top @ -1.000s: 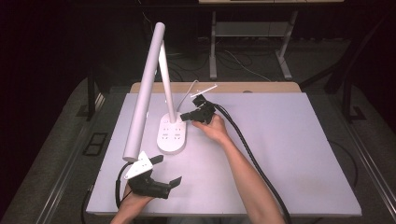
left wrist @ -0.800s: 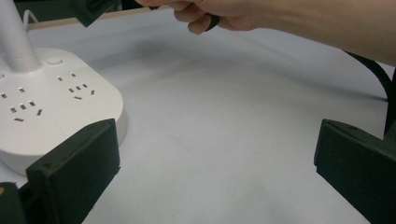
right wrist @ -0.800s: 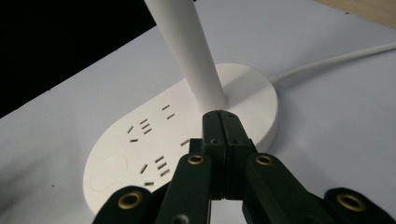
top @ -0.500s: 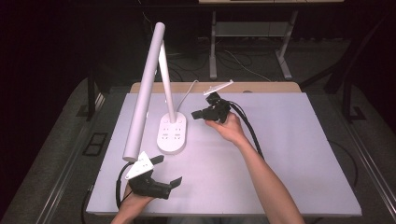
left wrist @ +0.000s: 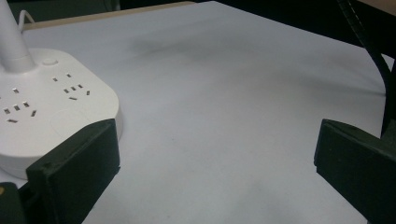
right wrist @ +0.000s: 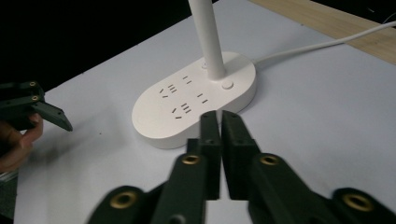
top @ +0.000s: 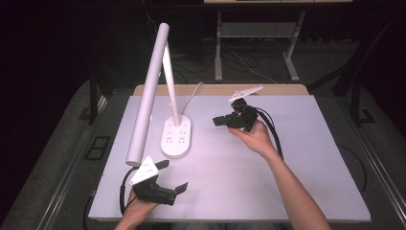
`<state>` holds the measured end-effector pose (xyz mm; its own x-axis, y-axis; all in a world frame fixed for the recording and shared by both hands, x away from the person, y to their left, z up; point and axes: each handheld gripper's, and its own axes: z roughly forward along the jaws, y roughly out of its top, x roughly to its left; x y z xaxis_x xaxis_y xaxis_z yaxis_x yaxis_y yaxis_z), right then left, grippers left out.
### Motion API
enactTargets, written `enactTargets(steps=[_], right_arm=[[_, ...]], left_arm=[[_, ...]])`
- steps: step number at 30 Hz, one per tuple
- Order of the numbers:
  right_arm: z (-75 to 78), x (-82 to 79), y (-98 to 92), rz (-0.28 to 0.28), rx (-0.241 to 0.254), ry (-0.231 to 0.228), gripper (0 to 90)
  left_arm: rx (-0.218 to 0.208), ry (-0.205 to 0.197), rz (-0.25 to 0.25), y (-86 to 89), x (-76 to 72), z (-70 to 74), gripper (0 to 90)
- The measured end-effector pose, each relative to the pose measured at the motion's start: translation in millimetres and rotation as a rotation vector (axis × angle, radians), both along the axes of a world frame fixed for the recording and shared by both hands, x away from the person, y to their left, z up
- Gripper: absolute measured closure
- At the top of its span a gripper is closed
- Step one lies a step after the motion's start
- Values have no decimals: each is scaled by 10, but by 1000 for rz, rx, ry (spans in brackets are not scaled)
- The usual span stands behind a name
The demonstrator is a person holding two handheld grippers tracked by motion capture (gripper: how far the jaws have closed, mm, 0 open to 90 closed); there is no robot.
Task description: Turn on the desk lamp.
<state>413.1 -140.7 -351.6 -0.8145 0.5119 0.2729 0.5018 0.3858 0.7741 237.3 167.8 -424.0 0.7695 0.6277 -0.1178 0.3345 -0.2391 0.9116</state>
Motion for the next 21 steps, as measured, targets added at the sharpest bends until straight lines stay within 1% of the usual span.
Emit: enactTargets(steps=[1,3,4,5,6,7,8,11,12,13,14,16,17,18,19,21], right_arm=[[11,-24,-45,-4,13,-5,826],[31,-76,-103,-20,25,14,789],[36,-96,-138,-22,28,11,769],[40,-146,-211,-36,37,21,707],[40,-146,-211,-36,37,21,707],[40,-184,-275,-46,39,17,658],[40,-184,-275,-46,39,17,658],[30,-260,-397,-67,51,12,564],[28,-286,-434,-79,50,14,519],[25,-332,-498,-95,49,4,425],[25,-332,-498,-95,49,4,425],[24,-391,-570,-109,49,-1,295],[20,-472,-634,-120,51,-10,162],[20,-472,-634,-120,51,-10,162],[17,-499,-654,-125,51,-18,114],[11,-579,-715,-134,48,-19,64]], left_arm=[[1,1,0,0,2,-2,0],[-1,5,0,0,4,-7,0],[0,5,0,0,6,-9,0],[2,5,-1,-1,7,-9,0],[0,5,-1,-3,6,-8,0],[0,5,0,-4,5,-7,0],[-5,6,2,-10,3,-8,0],[3,6,-2,-10,1,-6,0],[2,6,-2,-12,0,-6,0],[0,6,-1,-14,0,-6,0],[0,6,-1,-14,0,-6,0],[0,6,-1,-13,0,-6,0],[2,6,-2,-12,2,-6,0],[2,5,-2,-12,3,-7,0],[2,5,-2,-13,4,-7,0],[3,5,-3,-14,4,-6,0]])
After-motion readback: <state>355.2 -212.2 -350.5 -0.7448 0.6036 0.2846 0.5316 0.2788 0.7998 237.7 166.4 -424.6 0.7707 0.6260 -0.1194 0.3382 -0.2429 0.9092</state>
